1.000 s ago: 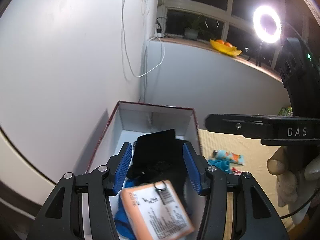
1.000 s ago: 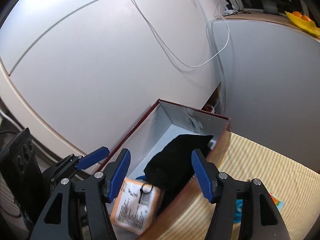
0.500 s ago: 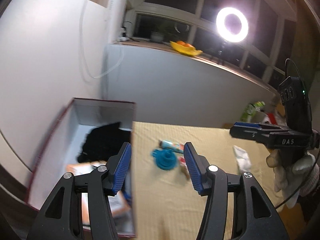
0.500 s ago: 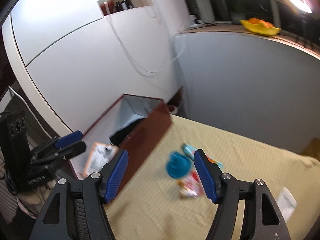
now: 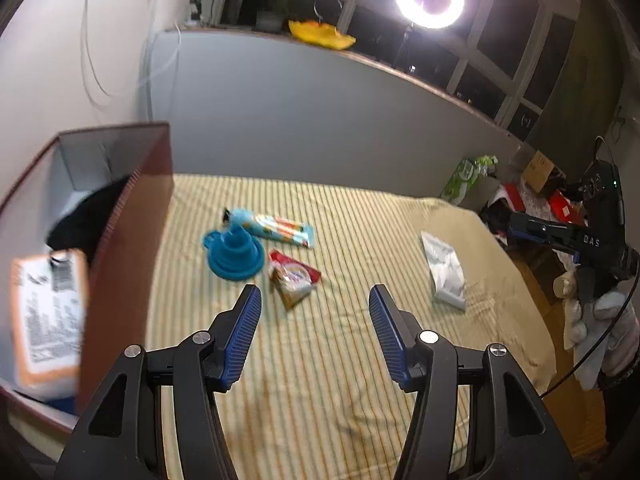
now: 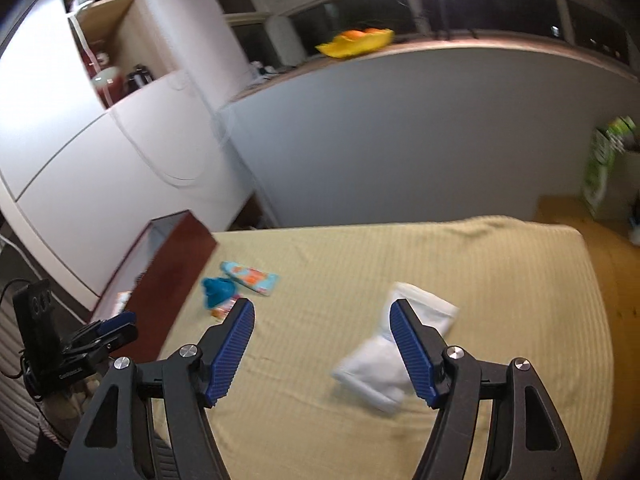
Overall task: Organize soft objects
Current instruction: 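Move the right gripper over the white packet and the left over the snack sachet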
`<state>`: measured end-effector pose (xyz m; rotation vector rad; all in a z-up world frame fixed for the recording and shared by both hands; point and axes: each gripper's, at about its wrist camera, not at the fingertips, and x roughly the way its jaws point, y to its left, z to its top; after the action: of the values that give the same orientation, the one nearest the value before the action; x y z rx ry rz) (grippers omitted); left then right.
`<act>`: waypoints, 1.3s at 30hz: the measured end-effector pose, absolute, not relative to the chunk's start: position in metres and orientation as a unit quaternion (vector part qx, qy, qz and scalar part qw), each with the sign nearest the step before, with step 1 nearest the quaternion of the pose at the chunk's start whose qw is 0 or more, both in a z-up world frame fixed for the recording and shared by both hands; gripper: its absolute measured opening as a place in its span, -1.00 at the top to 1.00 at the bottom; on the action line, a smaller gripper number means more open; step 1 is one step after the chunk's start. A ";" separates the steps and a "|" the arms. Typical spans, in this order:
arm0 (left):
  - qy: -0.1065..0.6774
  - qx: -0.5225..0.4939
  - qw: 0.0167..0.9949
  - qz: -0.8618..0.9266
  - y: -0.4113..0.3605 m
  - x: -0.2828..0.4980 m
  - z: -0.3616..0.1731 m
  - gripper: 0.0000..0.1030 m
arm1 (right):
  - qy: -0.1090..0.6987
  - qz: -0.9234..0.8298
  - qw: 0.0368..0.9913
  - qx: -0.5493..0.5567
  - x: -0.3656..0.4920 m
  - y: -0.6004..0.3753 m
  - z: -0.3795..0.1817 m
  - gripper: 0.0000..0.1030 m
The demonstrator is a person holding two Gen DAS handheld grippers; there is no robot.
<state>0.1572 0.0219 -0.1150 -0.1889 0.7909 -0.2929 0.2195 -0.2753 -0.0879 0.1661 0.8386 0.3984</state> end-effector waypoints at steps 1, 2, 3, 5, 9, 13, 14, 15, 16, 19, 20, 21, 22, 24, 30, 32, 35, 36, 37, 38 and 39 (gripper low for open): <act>0.387 -0.090 0.906 -0.142 0.019 0.159 -0.119 -0.07 | 0.409 0.188 0.890 0.076 0.220 -0.282 -0.090 -0.46; 0.392 -0.087 0.905 -0.143 0.015 0.161 -0.123 -0.07 | 0.418 0.176 0.888 0.076 0.222 -0.287 -0.096 -0.46; 0.396 -0.085 0.903 -0.142 0.013 0.162 -0.126 -0.07 | 0.425 0.170 0.885 0.081 0.223 -0.290 -0.099 -0.46; 0.402 -0.082 0.901 -0.140 0.009 0.166 -0.131 -0.07 | 0.451 0.160 0.872 0.100 0.230 -0.297 -0.112 -0.46; 0.411 -0.083 0.899 -0.128 0.004 0.175 -0.142 -0.07 | 0.488 0.140 0.853 0.120 0.240 -0.301 -0.134 -0.46; 0.424 -0.083 0.895 -0.115 0.001 0.186 -0.154 -0.07 | 0.518 0.116 0.839 0.118 0.252 -0.292 -0.157 -0.46; 0.428 -0.084 0.893 -0.113 -0.001 0.190 -0.158 -0.07 | 0.525 0.112 0.835 0.120 0.255 -0.291 -0.161 -0.46; 0.431 -0.084 0.891 -0.112 -0.001 0.192 -0.160 -0.07 | 0.529 0.109 0.832 0.123 0.257 -0.290 -0.165 -0.46; 0.434 -0.084 0.891 -0.108 -0.001 0.195 -0.163 -0.07 | 0.537 0.106 0.827 0.128 0.259 -0.290 -0.168 -0.46; 0.442 -0.090 0.887 -0.102 -0.001 0.206 -0.170 -0.07 | 0.545 0.095 0.823 0.128 0.265 -0.287 -0.173 -0.46; 0.445 -0.094 0.885 -0.098 -0.001 0.210 -0.172 -0.07 | 0.545 0.091 0.824 0.125 0.266 -0.286 -0.174 -0.46; 0.447 -0.095 0.884 -0.095 -0.001 0.214 -0.174 -0.07 | 0.546 0.088 0.824 0.123 0.268 -0.285 -0.174 -0.46; 0.449 -0.096 0.883 -0.093 -0.002 0.217 -0.176 -0.07 | 0.546 0.085 0.824 0.123 0.269 -0.285 -0.174 -0.46; 0.453 -0.098 0.881 -0.090 -0.004 0.222 -0.178 -0.08 | 0.549 0.079 0.822 0.129 0.272 -0.285 -0.176 -0.46; 0.460 -0.093 0.881 -0.069 -0.010 0.231 -0.183 -0.26 | 0.565 0.061 0.813 0.127 0.284 -0.280 -0.187 -0.46; 0.464 -0.095 0.879 -0.061 -0.011 0.235 -0.186 -0.26 | 0.567 0.056 0.813 0.124 0.287 -0.276 -0.190 -0.46; 0.468 -0.089 0.878 -0.048 -0.015 0.237 -0.188 -0.26 | 0.570 0.049 0.812 0.113 0.291 -0.272 -0.192 -0.46; 0.470 -0.088 0.877 -0.048 -0.016 0.238 -0.190 -0.26 | 0.572 0.049 0.812 0.109 0.292 -0.270 -0.193 -0.46; 0.472 -0.088 0.876 -0.047 -0.017 0.238 -0.191 -0.26 | 0.574 0.050 0.811 0.102 0.293 -0.267 -0.194 -0.46; 0.474 -0.087 0.875 -0.047 -0.018 0.239 -0.193 -0.26 | 0.575 0.048 0.811 0.092 0.294 -0.264 -0.195 -0.46; 0.474 -0.085 0.875 -0.045 -0.019 0.241 -0.194 -0.26 | 0.576 0.046 0.811 0.085 0.294 -0.262 -0.196 -0.46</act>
<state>0.2407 -0.0194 -0.1940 -0.1778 0.9898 -0.0933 0.2941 -0.2618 -0.1958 0.1821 1.2314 0.0992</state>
